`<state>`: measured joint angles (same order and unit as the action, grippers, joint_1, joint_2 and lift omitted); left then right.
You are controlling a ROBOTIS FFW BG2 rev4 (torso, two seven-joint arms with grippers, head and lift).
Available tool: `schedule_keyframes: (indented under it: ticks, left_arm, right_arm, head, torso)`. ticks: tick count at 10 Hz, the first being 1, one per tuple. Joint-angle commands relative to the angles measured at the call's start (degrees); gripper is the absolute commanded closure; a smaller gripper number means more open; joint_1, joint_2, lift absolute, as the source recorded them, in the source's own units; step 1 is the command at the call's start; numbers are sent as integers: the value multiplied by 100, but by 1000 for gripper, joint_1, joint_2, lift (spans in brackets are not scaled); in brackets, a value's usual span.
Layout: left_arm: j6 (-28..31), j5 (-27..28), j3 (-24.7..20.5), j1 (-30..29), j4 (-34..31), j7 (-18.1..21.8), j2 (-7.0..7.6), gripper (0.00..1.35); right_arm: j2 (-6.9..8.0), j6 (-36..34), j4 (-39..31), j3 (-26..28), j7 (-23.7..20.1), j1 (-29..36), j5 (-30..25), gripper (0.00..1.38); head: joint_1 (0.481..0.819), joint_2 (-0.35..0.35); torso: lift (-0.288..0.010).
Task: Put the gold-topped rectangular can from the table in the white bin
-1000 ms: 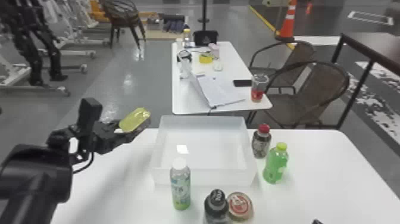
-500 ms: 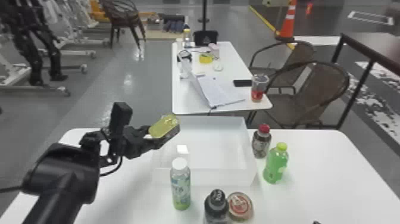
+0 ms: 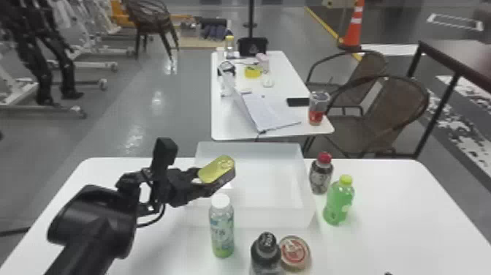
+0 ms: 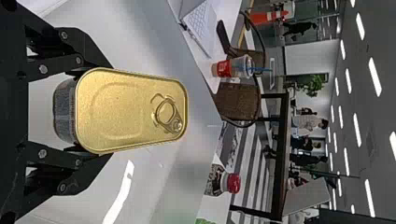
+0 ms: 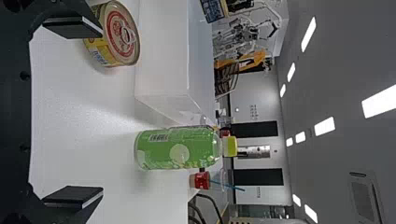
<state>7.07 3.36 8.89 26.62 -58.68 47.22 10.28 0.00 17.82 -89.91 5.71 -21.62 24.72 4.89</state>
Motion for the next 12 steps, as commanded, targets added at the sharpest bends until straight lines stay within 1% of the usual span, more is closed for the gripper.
schedule_keyframes:
  ticks: [1,2,3,5,6,7,8,9,10,12]
  left_arm:
    - [-48,-20,-10,-16,24,-19,-17,410]
    - [-22,-28,-10,-7,24,-19,-17,236]
    - [-13,-28,-18,-7,24,-19,-17,148]
    - [-48,-151,-45,-43,6,16,-17,131]
    - [5,-160,-150,-148,-143,33,-26,131]
    - [-22,-151,-361,-341,-425,33,-43,131]
    - [5,-99,-704,-623,-829,-19,-87,131]
    - [119,-81,-1170,-992,-1268,-116,-193,131]
    - [128,-90,-1688,-1405,-1708,-230,-351,131]
    - [110,-72,-2638,-2249,-2543,-441,-729,131]
  right_arm:
    - [5,11,0,0,0,6,3,108]
    - [5,11,0,0,0,6,3,108]
    - [5,-7,0,0,0,6,3,108]
    - [5,-7,-9,0,0,24,3,108]
    - [5,-7,-9,0,0,24,3,108]
    - [5,-7,-9,0,0,24,3,108]
    - [5,-7,-18,0,0,24,3,108]
    - [5,-7,-27,0,0,33,-6,108]
    - [5,-7,-36,0,0,50,-6,108]
    - [5,-7,-62,0,9,59,-23,108]
  head:
    - [549,0]
    - [549,0]
    - [549,0]
    - [549,0]
    - [549,0]
    - [549,0]
    - [549,0]
    - [549,0]
    - [549,0]
    - [549,0]
  torso:
    - [-100]
    - [-100]
    - [-100]
    - [-100]
    - [-100]
    - [-100]
    - [-100]
    - [-100]
    - [-100]
    - [-100]
